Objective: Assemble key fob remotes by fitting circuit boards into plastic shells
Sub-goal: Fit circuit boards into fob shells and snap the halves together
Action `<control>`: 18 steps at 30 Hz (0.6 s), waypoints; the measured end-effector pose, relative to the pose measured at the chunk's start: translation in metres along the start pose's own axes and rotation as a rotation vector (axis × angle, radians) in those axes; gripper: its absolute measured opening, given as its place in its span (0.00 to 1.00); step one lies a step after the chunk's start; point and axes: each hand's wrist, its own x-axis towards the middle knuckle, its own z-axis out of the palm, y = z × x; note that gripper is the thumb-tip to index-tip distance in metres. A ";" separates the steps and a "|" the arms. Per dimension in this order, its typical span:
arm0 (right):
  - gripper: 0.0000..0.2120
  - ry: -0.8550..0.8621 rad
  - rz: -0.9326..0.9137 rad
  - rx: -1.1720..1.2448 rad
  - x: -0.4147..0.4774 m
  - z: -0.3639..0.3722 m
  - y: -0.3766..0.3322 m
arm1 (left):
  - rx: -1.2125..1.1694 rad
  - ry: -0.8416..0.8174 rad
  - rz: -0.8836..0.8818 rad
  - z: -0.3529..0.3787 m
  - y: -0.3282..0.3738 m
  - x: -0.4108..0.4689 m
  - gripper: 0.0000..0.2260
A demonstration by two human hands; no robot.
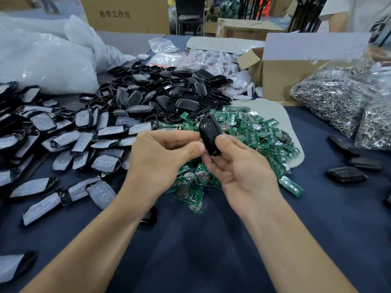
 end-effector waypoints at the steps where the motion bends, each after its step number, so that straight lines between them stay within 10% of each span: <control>1: 0.05 -0.026 0.004 -0.019 0.000 0.000 0.001 | 0.031 0.032 0.011 0.001 -0.001 0.000 0.10; 13: 0.07 -0.178 -0.143 -0.437 0.000 -0.004 0.004 | 0.124 0.158 0.086 0.009 0.004 -0.008 0.16; 18: 0.15 -0.086 -0.472 -0.625 0.004 -0.014 -0.007 | 0.432 0.153 0.151 0.008 0.012 -0.013 0.18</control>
